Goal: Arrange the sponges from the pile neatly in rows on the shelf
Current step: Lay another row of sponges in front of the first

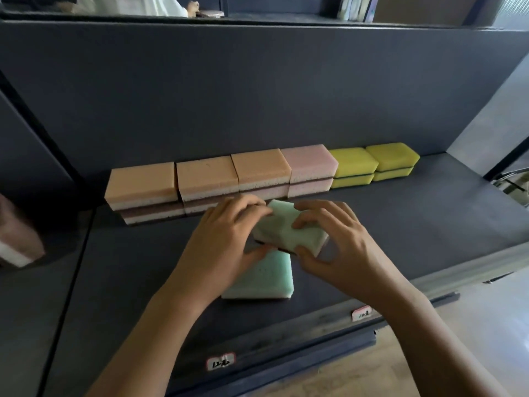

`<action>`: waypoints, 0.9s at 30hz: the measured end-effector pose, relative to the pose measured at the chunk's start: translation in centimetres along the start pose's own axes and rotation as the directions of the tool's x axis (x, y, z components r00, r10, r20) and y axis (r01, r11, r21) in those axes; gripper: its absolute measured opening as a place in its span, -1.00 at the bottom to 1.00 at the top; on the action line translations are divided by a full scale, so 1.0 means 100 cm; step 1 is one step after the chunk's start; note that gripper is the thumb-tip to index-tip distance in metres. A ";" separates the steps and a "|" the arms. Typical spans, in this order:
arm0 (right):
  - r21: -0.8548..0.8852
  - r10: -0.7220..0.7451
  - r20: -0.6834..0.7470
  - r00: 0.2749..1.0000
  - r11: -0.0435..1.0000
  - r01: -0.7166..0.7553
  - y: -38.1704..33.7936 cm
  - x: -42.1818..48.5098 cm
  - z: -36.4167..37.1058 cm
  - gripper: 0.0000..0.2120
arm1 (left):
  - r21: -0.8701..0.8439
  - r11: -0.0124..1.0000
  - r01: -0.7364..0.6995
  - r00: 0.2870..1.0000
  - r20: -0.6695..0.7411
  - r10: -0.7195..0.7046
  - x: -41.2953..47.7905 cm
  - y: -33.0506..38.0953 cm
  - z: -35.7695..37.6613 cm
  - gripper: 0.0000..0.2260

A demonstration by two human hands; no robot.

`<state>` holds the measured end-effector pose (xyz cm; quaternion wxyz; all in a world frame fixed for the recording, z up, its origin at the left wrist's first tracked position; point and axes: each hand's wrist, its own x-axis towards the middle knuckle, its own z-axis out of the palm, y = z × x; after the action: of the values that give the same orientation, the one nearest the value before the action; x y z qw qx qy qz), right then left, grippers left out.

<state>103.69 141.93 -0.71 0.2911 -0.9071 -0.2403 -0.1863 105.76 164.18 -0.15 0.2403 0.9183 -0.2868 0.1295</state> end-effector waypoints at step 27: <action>-0.278 0.005 0.174 0.985 0.960 0.044 0.050 -0.007 -0.012 -0.43 | -0.032 0.994 0.109 0.993 0.046 -0.107 0.034 0.041 0.043 -0.58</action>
<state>105.60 137.38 -2.39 0.1357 -0.9495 -0.2447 -0.1418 106.47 157.44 -1.06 0.2565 0.9308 -0.2441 0.0909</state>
